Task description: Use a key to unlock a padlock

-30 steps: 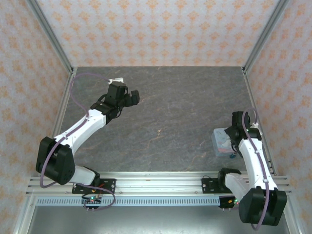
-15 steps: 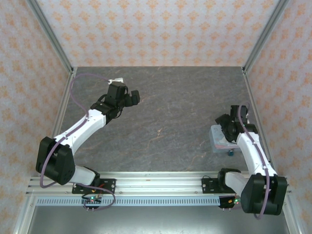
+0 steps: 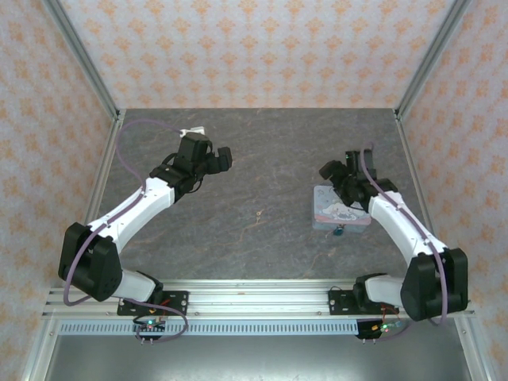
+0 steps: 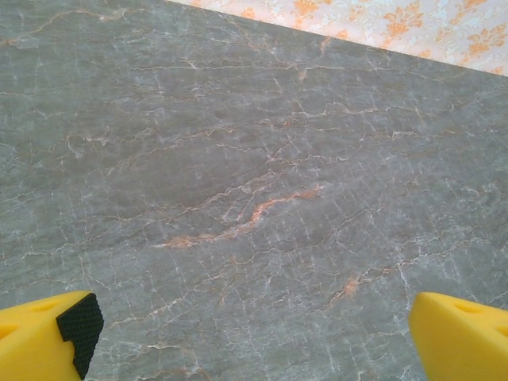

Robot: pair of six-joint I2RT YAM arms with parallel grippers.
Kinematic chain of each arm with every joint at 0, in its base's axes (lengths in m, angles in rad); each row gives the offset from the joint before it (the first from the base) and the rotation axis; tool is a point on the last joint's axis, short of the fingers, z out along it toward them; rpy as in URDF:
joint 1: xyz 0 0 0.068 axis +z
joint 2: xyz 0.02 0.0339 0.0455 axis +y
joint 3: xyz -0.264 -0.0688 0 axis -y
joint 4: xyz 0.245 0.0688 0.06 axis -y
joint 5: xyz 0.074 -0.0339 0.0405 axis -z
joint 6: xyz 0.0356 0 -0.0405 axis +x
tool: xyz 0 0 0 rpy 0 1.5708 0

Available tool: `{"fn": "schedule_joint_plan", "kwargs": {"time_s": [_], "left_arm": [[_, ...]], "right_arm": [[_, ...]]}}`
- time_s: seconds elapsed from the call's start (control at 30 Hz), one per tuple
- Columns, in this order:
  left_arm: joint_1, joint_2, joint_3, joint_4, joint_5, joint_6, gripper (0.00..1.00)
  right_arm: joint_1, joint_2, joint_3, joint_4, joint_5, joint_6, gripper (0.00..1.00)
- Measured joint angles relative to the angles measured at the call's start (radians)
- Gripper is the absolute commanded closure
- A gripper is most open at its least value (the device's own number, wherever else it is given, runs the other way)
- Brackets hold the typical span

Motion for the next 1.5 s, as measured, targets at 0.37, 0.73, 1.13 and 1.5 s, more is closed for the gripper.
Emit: {"fn": "schedule_joint_plan", "kwargs": {"time_s": [0.37, 0.73, 1.13, 1.5], "left_arm": [[-0.021, 0.024, 0.06, -0.051, 0.047, -0.023, 0.0], [-0.071, 0.034, 0.063, -0.067, 0.121, -0.067, 0.0], [-0.18, 0.117, 0.061, -0.02, 0.284, -0.122, 0.0], [-0.287, 0.333, 0.106, 0.043, 0.384, -0.184, 0.0]], "right_arm": [[-0.272, -0.129, -0.082, -0.096, 0.042, -0.119, 0.15], [-0.287, -0.06, -0.186, 0.003, -0.132, -0.119, 0.3], [-0.138, 0.019, -0.251, 0.206, -0.183, 0.065, 0.39], [-0.138, 0.024, -0.251, 0.248, -0.171, 0.1, 0.43]]}}
